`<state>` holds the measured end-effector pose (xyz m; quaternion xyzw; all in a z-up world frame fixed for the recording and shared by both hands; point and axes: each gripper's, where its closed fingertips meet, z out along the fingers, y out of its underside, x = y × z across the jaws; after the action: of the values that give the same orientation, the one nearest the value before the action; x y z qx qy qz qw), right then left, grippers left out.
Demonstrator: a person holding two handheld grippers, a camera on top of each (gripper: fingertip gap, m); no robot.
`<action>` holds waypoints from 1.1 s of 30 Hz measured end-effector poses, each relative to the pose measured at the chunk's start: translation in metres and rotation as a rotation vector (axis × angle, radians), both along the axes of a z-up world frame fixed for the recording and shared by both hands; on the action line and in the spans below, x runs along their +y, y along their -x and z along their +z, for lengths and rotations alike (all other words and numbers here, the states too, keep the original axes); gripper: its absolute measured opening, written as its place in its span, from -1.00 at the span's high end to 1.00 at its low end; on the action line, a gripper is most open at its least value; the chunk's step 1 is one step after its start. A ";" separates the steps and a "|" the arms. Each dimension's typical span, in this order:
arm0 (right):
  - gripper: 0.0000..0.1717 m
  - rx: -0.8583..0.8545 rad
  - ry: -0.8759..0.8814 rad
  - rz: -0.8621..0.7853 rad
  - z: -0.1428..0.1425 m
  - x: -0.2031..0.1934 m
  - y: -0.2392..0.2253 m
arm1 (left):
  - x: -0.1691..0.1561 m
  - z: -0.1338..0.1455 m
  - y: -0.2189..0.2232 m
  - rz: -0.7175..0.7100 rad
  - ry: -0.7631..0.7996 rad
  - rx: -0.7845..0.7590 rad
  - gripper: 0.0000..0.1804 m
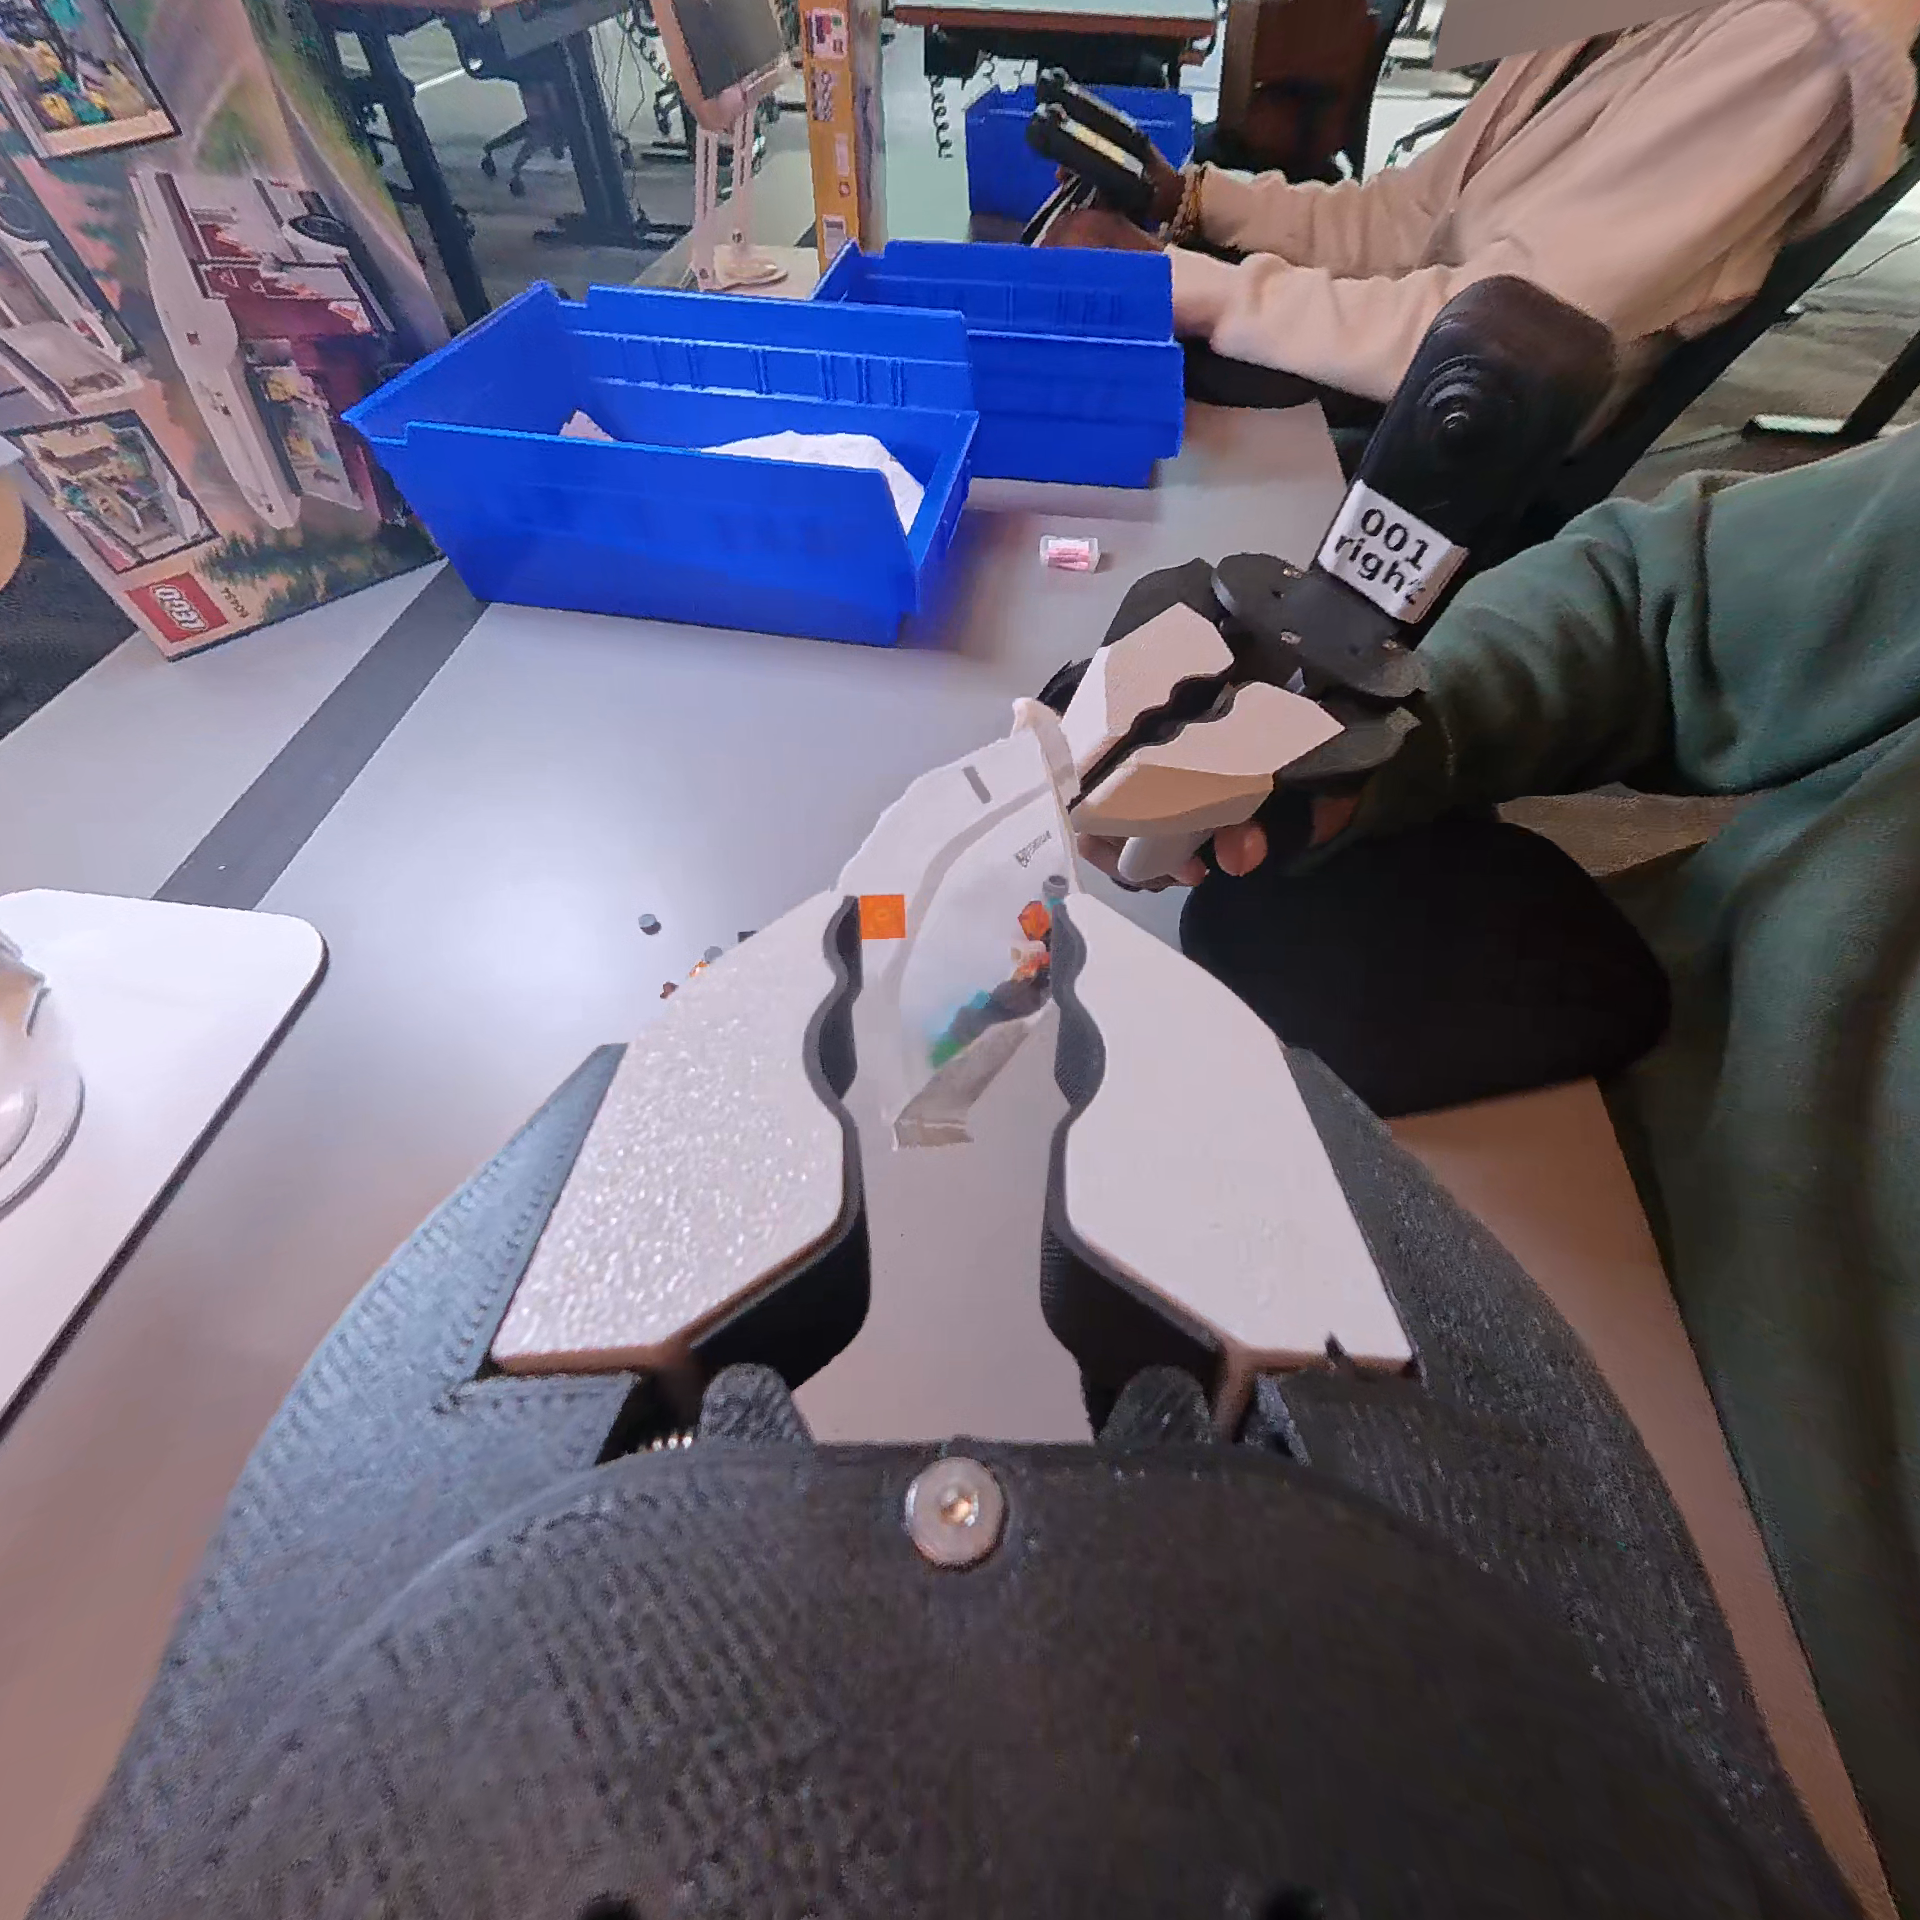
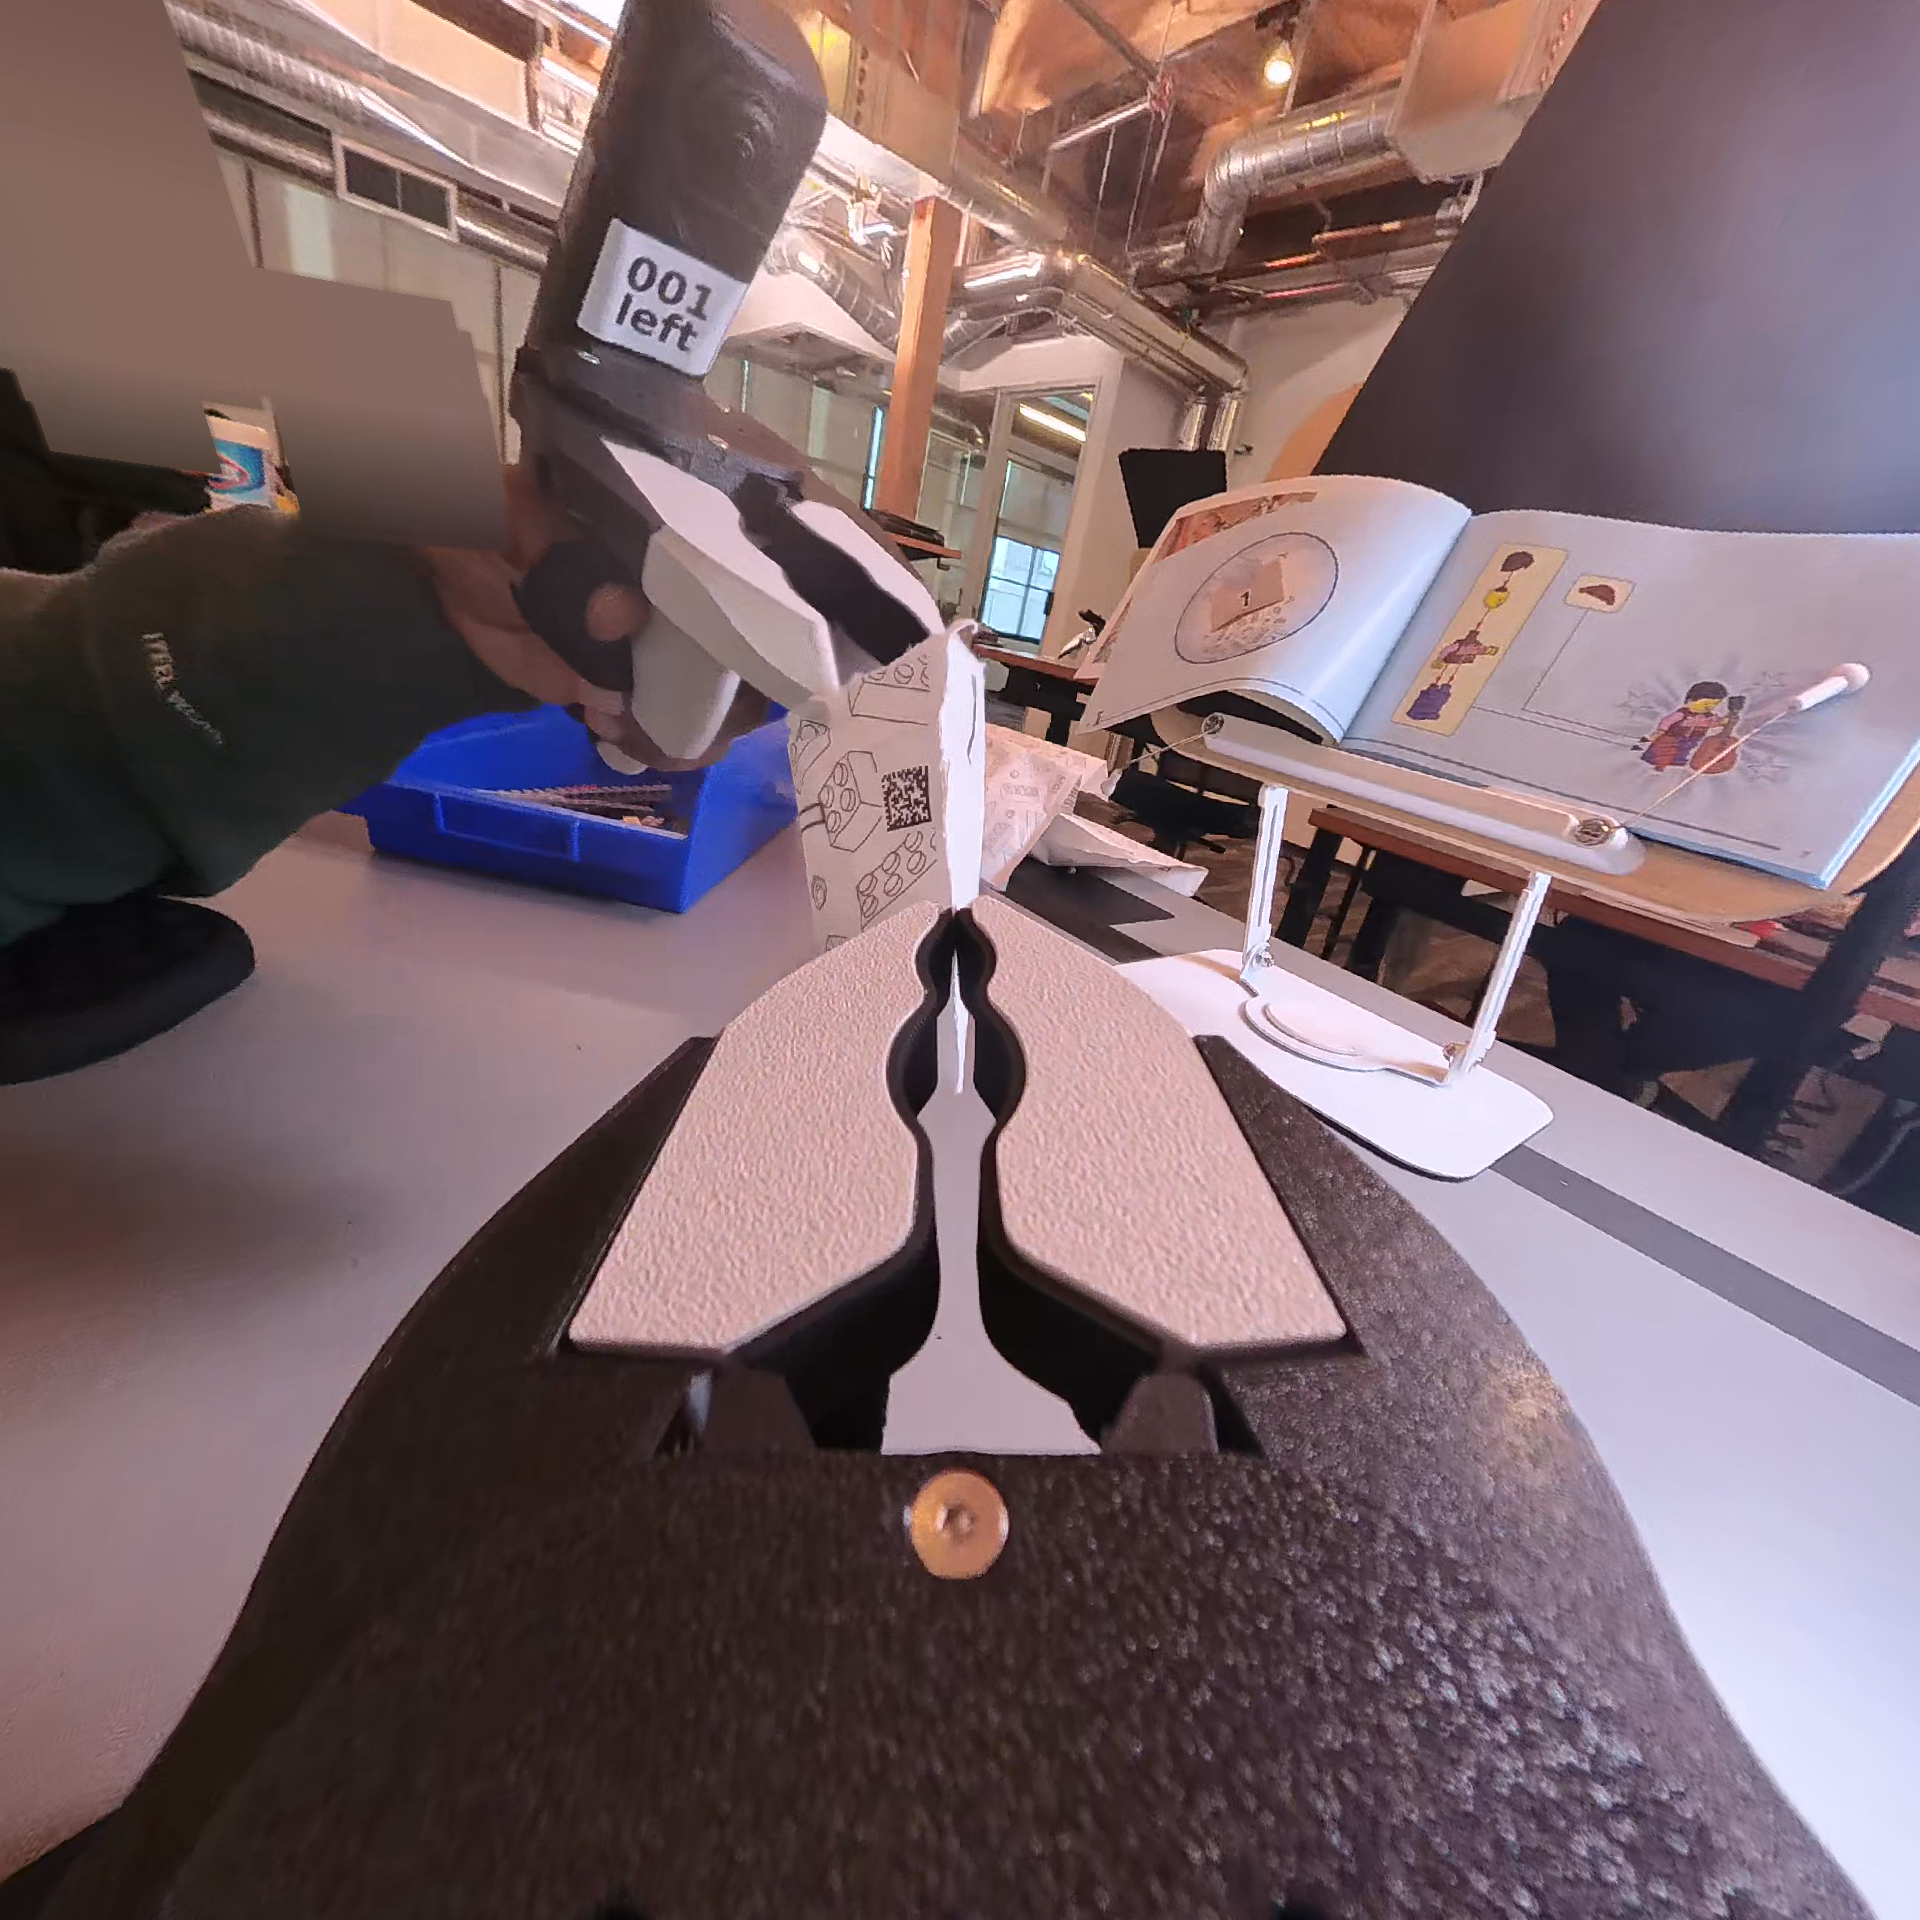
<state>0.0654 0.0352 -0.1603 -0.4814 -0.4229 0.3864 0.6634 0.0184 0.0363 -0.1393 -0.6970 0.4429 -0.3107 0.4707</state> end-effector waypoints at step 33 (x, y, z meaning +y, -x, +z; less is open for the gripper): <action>1.00 0.092 0.066 0.101 0.010 0.000 -0.009 | -0.006 -0.038 0.000 -0.217 -0.034 -0.115 0.95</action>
<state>0.0740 0.0353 -0.1506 -0.4629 -0.4026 0.4548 0.6456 0.0181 0.0302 -0.1771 -0.6180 0.4932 -0.3917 0.4705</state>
